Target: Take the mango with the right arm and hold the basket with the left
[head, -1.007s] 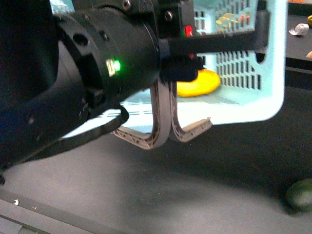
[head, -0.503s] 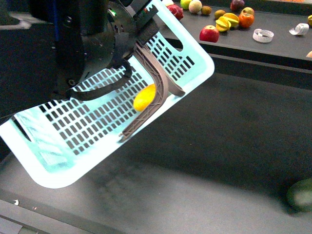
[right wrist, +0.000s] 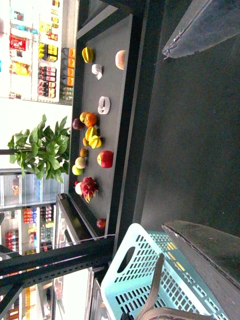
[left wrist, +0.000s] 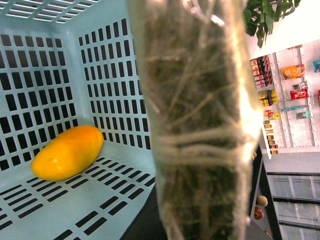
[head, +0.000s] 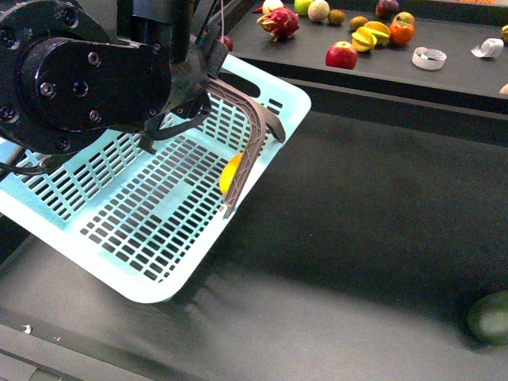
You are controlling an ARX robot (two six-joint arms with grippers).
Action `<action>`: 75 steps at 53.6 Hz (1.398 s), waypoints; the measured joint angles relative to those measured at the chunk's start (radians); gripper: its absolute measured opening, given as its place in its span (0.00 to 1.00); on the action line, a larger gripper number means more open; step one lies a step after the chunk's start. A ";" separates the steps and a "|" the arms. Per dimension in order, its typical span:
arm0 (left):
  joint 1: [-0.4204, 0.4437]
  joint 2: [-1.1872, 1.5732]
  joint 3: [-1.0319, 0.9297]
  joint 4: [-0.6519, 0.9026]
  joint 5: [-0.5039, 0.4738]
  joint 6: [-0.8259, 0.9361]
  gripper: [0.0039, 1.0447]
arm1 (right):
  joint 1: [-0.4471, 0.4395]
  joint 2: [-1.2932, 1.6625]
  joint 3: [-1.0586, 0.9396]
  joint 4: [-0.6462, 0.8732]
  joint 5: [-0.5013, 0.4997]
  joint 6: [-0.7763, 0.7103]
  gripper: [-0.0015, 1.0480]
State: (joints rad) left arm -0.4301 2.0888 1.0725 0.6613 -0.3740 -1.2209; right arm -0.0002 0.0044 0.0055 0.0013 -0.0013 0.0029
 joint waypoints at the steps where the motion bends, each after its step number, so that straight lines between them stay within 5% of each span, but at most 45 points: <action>1: 0.001 0.003 0.003 -0.002 0.002 -0.004 0.06 | 0.000 0.000 0.000 0.000 0.000 0.000 0.92; 29: 0.025 0.088 0.131 -0.132 0.018 -0.120 0.06 | 0.000 0.000 0.000 0.000 0.000 0.000 0.92; 43: 0.031 0.084 0.138 -0.144 0.027 -0.087 0.48 | 0.000 0.000 0.000 0.000 0.000 0.000 0.92; 55: 0.034 -0.033 0.013 -0.074 0.027 0.010 0.96 | 0.000 0.000 0.000 0.000 0.000 0.000 0.92; 75: 0.108 -0.319 -0.354 0.120 0.017 0.216 0.95 | 0.000 0.000 0.000 0.000 0.000 0.000 0.92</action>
State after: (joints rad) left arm -0.3222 1.7695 0.7189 0.7815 -0.3569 -1.0050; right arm -0.0002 0.0044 0.0055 0.0017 -0.0013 0.0029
